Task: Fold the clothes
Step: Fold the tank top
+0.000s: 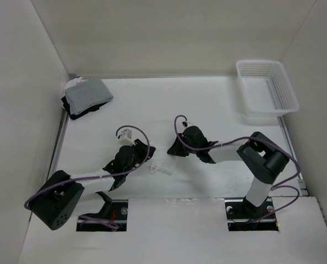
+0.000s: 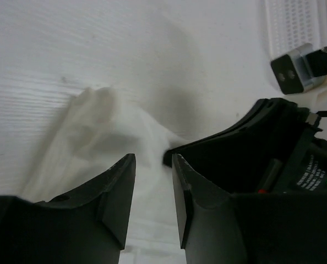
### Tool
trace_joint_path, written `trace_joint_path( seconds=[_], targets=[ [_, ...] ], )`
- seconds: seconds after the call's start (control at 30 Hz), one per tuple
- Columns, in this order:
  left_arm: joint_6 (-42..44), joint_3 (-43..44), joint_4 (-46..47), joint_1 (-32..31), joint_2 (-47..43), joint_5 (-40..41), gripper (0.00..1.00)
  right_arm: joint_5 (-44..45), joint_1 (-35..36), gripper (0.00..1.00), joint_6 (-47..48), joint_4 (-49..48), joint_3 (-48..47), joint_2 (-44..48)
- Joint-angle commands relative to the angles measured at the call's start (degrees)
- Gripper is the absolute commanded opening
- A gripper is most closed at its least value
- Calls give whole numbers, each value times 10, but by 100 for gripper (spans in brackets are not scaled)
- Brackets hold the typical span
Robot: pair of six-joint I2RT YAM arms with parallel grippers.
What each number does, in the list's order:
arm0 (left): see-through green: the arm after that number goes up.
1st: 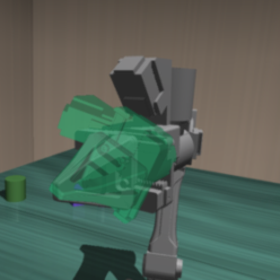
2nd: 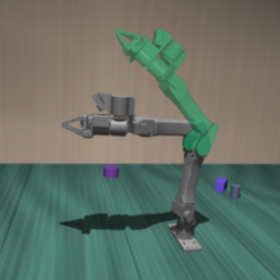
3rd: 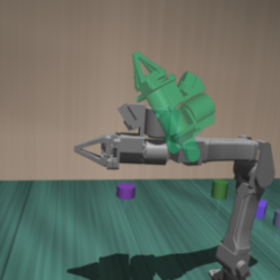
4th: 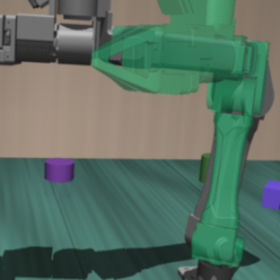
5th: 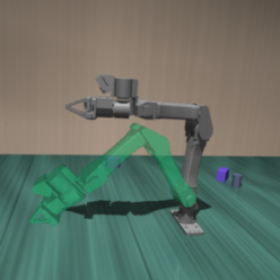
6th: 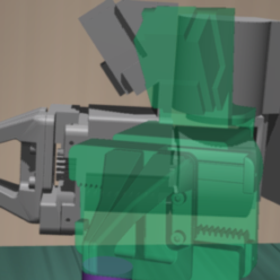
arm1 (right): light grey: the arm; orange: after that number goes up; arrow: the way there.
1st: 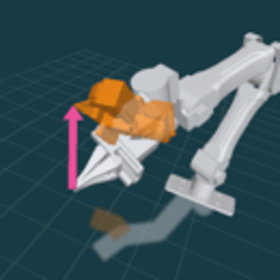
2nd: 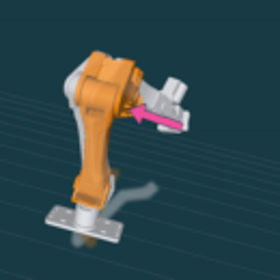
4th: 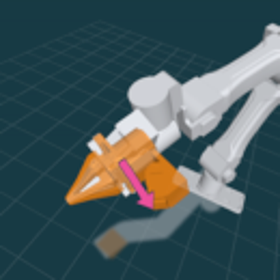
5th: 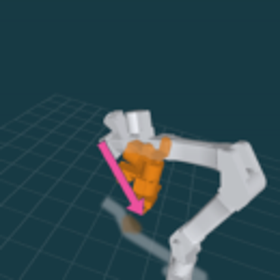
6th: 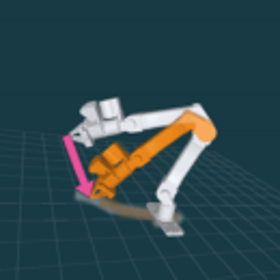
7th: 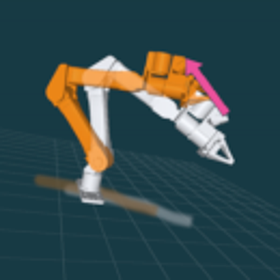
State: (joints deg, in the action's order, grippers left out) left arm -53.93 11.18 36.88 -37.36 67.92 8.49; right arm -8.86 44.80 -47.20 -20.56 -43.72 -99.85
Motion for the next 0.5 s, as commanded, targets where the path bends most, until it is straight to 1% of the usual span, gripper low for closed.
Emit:
trace_joint_path(
  seconds=[0.0, 0.1, 0.27, 0.37, 0.47],
  targets=[
    [-14, -33, 43, 29, 6, 22, 31, -1, -26, 5, -41, -88, 25, -18],
    [-14, -53, 42, 51, 5, 31, 31, 1, -34, 5, -54, -111, 45, -25],
    [-8, -63, 36, 60, -9, 32, 31, 30, -32, 8, -57, -116, 55, -24],
    [-14, -58, 6, 53, -61, 28, 30, 27, -32, 12, -47, -113, 55, 5],
    [-9, -30, -75, 38, -141, 43, 30, 37, -27, 20, -28, -99, 65, 62]
  ],
)
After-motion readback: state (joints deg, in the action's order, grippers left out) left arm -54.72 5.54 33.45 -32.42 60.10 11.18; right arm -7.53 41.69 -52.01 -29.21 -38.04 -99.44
